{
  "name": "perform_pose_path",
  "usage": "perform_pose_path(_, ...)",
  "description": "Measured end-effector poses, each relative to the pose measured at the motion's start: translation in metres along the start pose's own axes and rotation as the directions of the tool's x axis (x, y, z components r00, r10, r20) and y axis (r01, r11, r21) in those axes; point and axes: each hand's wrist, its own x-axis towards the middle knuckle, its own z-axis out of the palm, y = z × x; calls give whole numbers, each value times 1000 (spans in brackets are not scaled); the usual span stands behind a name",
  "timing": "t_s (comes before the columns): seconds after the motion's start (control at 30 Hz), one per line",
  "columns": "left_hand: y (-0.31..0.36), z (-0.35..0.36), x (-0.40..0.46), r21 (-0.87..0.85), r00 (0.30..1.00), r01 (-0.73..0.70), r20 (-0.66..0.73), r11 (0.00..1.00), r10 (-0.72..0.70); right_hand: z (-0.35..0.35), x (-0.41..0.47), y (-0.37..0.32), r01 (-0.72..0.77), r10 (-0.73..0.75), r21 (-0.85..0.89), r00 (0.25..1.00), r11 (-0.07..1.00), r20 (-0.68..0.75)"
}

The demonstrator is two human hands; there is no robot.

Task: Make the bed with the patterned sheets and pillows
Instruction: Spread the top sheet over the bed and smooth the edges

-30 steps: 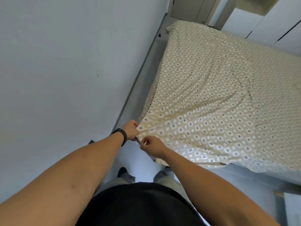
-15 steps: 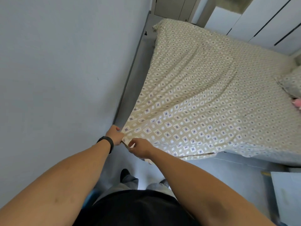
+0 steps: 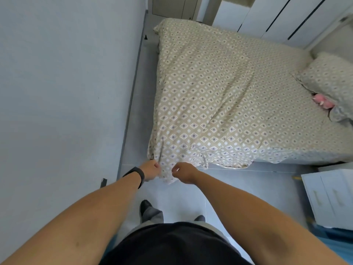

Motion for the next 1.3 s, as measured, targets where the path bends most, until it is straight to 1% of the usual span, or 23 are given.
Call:
perform_pose_path(0.1, 15, 6, -3, 1, 999, -2, 38, 1000, 2, -1, -3, 4, -4, 5, 27, 1000, 1000, -10)
perform_pose_path(0.17, 23, 6, -5, -19, 999, 34, 27, 999, -34, -2, -5, 6, -7, 8, 40, 1000, 999, -23)
perform_pose_path(0.23, 28, 3, -4, -2, 999, 29, -18, 1000, -29, -5, -6, 6, -2, 4, 55, 999, 998, -38)
perform_pose_path(0.4, 33, 3, -12, -43, 999, 40, 25, 998, -39, -14, -11, 17, 14, 1, 185, 997, 983, -83)
perform_pose_path(0.47, 32, 4, -14, -29, 999, 40, 27, 999, -39, -19, -12, 22, 28, -5, 220, 995, 975, -103)
perform_pose_path(0.53, 33, 3, -12, -5, 1000, 13, 3, 1000, -13, -25, -9, 27, 44, -14, 253, 993, 966, -118)
perform_pose_path(0.6, 34, 4, -7, -34, 1000, 1, -31, 999, -2, -33, -4, 29, 67, -27, 284, 990, 957, -141)
perform_pose_path(0.67, 41, 6, 7, -67, 997, -29, -73, 997, 24, -41, 12, 32, 87, -38, 292, 984, 952, -172)
perform_pose_path(0.73, 47, 7, 26, -108, 996, -40, -89, 993, 31, -42, 29, 38, 82, -8, 304, 971, 949, -238)
perform_pose_path(0.83, 52, 9, 73, -101, 995, -75, -80, 992, 67, -38, 66, 50, 53, 53, 313, 945, 948, -323)
perform_pose_path(0.9, 48, 10, 121, -100, 993, -98, -75, 990, 91, -29, 109, 59, 41, 69, 287, 930, 957, -362)
perform_pose_path(0.93, 42, 11, 149, -99, 992, -105, -80, 989, 98, -23, 136, 66, 48, 52, 251, 924, 967, -378)
perform_pose_path(1.03, 15, 16, 223, -99, 983, -110, -157, 989, 94, 0, 206, 92, 54, 43, 213, 904, 975, -426)
perform_pose_path(1.1, -4, 18, 267, -111, 967, -109, -243, 988, 79, 18, 246, 114, 64, 56, 232, 876, 971, -479)
perform_pose_path(1.17, -22, 16, 313, -149, 943, -133, -324, 980, 78, 35, 284, 138, 81, 84, 261, 822, 962, -563)
perform_pose_path(1.2, -32, 19, 347, -159, 924, -182, -367, 970, 113, 48, 312, 155, 103, 91, 272, 781, 957, -618)
perform_pose_path(1.27, -39, 19, 385, -177, 883, -257, -443, 950, 157, 63, 341, 174, 143, 102, 278, 697, 950, -710)
perform_pose_path(1.3, -42, 24, 407, -168, 847, -321, -491, 932, 203, 74, 360, 185, 168, 103, 270, 643, 948, -759)
